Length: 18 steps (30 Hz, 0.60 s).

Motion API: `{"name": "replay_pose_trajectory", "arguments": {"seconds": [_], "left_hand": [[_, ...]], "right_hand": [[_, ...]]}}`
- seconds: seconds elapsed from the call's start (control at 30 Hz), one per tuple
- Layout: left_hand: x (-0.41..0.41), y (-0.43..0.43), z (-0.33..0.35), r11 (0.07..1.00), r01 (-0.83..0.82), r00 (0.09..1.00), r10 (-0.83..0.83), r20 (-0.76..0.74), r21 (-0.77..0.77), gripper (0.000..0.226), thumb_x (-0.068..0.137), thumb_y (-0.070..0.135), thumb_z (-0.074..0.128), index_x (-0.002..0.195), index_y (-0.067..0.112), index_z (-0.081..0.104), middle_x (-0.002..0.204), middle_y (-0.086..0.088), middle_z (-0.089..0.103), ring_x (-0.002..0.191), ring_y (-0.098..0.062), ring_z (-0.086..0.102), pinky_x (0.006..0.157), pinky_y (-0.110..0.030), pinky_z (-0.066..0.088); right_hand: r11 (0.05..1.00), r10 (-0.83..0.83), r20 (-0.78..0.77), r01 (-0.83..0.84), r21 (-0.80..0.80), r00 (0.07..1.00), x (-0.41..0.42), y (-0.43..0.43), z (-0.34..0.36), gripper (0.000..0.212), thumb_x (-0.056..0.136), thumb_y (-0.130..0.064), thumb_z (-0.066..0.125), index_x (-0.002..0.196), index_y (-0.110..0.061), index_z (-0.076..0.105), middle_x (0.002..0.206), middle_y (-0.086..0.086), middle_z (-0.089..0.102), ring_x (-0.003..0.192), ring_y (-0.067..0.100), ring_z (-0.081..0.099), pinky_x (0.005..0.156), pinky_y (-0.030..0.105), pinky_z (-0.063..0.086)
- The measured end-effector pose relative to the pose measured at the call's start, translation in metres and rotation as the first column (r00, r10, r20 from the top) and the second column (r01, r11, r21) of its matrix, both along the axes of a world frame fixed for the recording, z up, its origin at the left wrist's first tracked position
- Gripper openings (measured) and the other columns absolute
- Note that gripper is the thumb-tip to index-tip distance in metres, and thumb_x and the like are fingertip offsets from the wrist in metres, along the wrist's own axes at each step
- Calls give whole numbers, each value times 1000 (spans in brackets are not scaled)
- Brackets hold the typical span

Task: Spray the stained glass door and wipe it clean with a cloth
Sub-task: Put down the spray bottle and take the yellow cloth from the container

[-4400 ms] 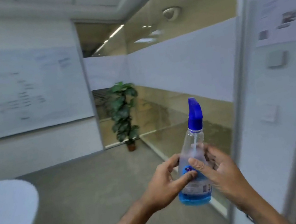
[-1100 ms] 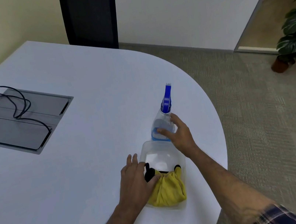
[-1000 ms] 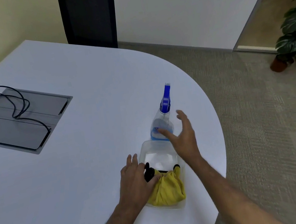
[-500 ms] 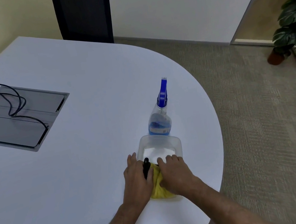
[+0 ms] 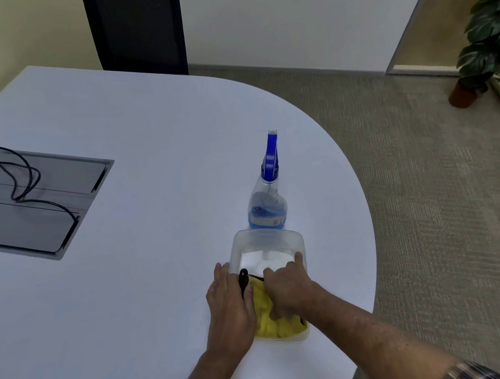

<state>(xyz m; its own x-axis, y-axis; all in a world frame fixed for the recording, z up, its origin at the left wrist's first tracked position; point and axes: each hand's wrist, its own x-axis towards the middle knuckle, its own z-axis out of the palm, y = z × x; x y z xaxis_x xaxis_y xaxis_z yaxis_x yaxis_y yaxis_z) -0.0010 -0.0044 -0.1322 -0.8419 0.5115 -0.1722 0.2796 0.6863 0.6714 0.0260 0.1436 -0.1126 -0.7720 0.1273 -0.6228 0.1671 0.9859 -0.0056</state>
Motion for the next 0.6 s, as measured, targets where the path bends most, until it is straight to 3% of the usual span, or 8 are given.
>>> {"name": "replay_pose_trajectory", "arguments": {"seconds": [0.13, 0.27, 0.4, 0.6], "left_hand": [[0, 1, 2, 1000, 6, 1000, -5, 10, -27, 30, 109, 14, 43, 131, -1, 56, 148, -21, 52, 148, -39, 40, 120, -50, 32], [1, 2, 0, 999, 7, 1000, -8, -30, -43, 31, 109, 17, 45, 135, 3, 56, 155, -17, 48, 155, -35, 33, 125, -49, 26], [3, 4, 0, 998, 4, 997, -9, -76, -57, 35, 110, 26, 43, 139, 8, 53, 159, -11, 45, 158, -30, 28, 127, -47, 24], [4, 2, -3, 988, 21, 993, -37, -108, -150, 52, 109, 45, 31, 146, 13, 48, 171, -9, 31, 163, -25, 15, 131, -47, 14]], "right_hand": [[998, 5, 42, -2, -63, 999, -2, 4, -4, 71, 85, -50, 77, 132, -5, 49, 124, 12, 68, 115, 35, 64, 114, 57, 31], [990, -38, -9, 36, -138, 999, 0, 9, -3, 57, 84, -40, 79, 124, -8, 54, 117, 13, 70, 106, 31, 67, 97, 43, 46], [971, -124, -108, 98, -217, 986, 8, 6, 2, 39, 89, -27, 69, 120, -9, 53, 113, 14, 69, 98, 30, 67, 78, 35, 47], [895, -312, -164, 232, -381, 936, 21, 8, 17, 47, 89, -31, 64, 131, -15, 52, 122, 10, 63, 103, 29, 65, 79, 34, 49]]}}
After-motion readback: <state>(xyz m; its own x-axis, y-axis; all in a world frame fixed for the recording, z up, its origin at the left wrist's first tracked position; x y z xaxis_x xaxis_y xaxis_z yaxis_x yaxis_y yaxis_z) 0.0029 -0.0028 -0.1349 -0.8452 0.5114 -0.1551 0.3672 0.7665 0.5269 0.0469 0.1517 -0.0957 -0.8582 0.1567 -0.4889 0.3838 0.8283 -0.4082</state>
